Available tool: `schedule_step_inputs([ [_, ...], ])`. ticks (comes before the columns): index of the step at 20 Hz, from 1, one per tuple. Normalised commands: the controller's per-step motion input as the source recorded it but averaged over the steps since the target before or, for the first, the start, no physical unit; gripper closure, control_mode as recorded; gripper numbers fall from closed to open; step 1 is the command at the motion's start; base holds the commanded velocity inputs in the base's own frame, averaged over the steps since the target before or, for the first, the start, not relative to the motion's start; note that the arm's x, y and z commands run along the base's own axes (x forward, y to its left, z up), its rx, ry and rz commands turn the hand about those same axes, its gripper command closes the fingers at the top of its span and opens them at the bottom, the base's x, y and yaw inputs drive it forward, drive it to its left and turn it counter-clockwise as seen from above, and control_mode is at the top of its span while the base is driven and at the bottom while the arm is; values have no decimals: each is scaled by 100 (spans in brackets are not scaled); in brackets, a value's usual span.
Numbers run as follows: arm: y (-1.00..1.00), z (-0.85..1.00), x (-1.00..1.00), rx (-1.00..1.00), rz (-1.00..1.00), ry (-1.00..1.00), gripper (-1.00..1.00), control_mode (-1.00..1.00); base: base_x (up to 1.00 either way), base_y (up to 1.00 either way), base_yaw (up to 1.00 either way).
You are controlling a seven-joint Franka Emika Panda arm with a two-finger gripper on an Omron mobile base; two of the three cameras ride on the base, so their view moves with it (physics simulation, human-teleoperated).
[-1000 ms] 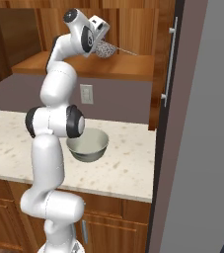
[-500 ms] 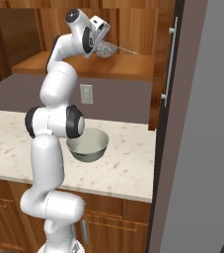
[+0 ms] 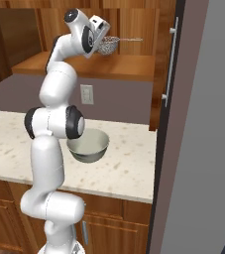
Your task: Open the cabinet and setup a tea strainer by placing it in the bowl upright.
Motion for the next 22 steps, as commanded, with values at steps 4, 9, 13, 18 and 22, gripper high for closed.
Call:
schedule_step_inputs([
  [4,11,0,-28,-19,0,-12,100,-100,0,0,0],
  [9,18,0,-30,-19,0,-5,100,-100,0,0,0],
  [13,20,0,-30,-5,-5,0,100,-100,0,0,0],
  [18,12,1,-61,2,-17,-9,100,-100,0,0,0],
  [22,42,2,-73,10,-31,-12,100,-100,0,0,0],
])
